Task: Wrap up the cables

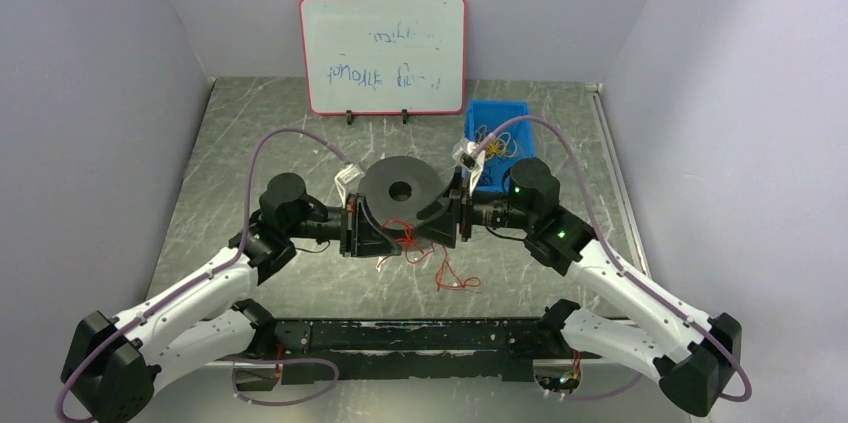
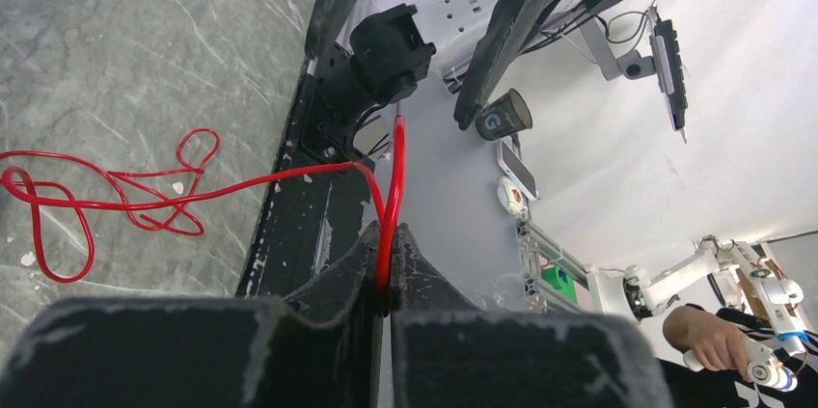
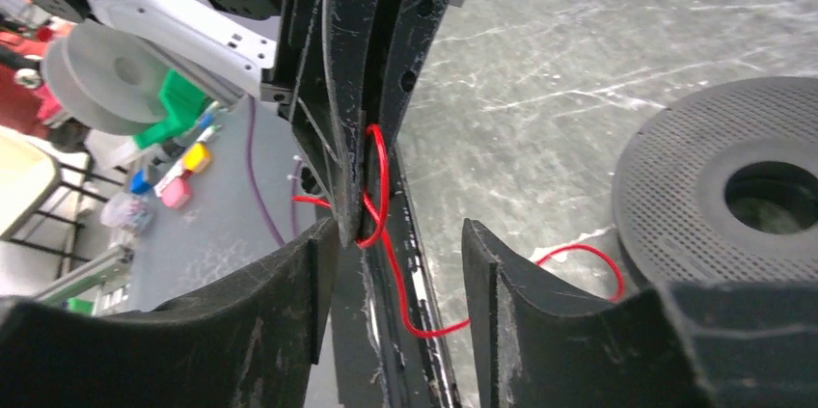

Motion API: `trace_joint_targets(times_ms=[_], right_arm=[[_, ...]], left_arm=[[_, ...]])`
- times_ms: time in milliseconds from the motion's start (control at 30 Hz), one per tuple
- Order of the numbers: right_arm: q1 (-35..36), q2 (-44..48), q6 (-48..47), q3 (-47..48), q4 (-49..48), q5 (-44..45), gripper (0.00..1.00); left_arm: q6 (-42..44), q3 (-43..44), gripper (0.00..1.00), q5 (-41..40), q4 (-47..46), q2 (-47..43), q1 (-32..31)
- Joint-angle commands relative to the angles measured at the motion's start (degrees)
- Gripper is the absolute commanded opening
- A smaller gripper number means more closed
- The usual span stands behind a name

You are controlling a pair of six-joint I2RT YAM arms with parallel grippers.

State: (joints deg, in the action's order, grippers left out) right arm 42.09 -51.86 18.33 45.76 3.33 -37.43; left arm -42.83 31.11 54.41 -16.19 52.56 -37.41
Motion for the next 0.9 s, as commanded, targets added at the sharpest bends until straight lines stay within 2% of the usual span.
trace_joint_targets(times_ms=[0,100,200,400,433,533,600,767,867], right_arm=[[0.26,-1.73,5.83,-1.11,-10.33,-6.26,0.50],[0.47,-2.87,7.40,-1.68,-12.40,-6.77,0.43],[0.94,-4.59,9.41,-2.25,-14.88,-8.60,0.40],[3.35,-7.21,9.04,-1.77,-14.36,-8.72,0.29],[3.65,-7.47,9.02,-1.61,-14.17,-8.65,0.23],[3.86,-7.74,7.88,-0.84,-12.12,-7.68,0.00],[3.95,-7.37,6.17,0.31,-8.87,-5.81,0.00],[3.96,-6.37,3.26,3.07,-2.67,-3.74,0.00],[3.95,-6.33,2.15,4.97,1.00,-2.93,0.00]], left_arm=[[0.86,0.60,0.07,2.09,-0.83,-0.79,-0.69],[1.31,0.63,0.07,2.10,-0.69,-1.14,-0.75],[1.43,0.74,0.07,2.12,-0.85,-1.04,-0.76],[1.17,0.88,0.07,2.65,-2.08,-0.66,-1.00],[1.17,0.88,0.07,2.66,-2.09,-0.58,-1.00],[1.62,1.09,0.07,2.47,-1.60,-0.67,-1.08],[5.51,2.98,0.22,-0.26,5.13,-1.45,-1.08],[15.45,8.74,0.62,-13.91,21.84,-5.58,-1.09],[18.68,10.99,0.70,-19.65,26.43,-8.21,-1.08]])
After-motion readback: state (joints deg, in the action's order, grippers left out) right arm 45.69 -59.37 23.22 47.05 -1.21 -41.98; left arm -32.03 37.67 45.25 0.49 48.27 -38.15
